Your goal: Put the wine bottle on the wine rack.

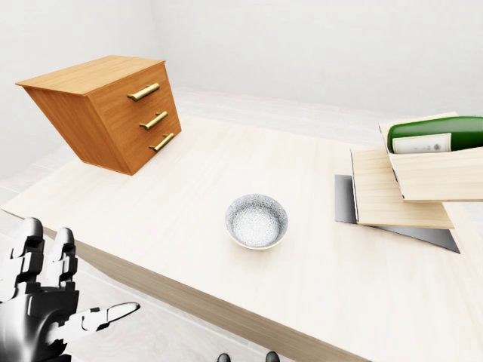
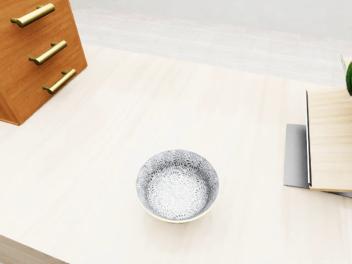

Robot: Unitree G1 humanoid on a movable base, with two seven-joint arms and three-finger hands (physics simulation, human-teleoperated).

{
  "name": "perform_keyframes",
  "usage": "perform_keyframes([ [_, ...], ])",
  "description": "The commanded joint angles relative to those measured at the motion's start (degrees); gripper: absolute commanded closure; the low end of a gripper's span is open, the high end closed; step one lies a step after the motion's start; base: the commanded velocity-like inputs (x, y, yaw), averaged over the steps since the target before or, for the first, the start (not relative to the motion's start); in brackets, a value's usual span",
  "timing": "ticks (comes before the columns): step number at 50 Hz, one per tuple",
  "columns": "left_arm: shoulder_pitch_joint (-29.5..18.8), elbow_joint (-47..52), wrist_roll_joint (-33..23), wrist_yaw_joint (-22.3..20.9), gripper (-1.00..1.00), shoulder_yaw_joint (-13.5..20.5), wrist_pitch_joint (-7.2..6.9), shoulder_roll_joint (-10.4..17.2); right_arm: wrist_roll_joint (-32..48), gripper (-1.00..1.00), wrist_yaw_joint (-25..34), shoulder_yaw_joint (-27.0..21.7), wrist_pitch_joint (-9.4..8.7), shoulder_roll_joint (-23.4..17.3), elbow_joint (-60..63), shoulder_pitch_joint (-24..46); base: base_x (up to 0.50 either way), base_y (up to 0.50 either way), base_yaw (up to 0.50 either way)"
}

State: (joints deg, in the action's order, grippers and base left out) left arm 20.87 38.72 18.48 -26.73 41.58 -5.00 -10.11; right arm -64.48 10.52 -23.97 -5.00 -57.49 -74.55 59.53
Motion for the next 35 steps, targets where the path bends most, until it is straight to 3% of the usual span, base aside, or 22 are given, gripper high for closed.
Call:
perform_keyframes([
  [1, 0.06, 0.0, -0.39, -0.11, -1.0, -0.26, 0.0, -0.23, 1.29, 1.0, -2.46, -2.62, 0.0, -0.59, 0.51, 0.59, 0.0, 0.0, 0.0],
  [35, -0.01, -1.19, -0.93, -0.1, -1.0, -1.29, 0.0, -0.11, 0.99, 1.0, -3.53, -3.15, 0.0, 0.34, -0.98, -3.21, 0.0, 0.0, 0.0],
])
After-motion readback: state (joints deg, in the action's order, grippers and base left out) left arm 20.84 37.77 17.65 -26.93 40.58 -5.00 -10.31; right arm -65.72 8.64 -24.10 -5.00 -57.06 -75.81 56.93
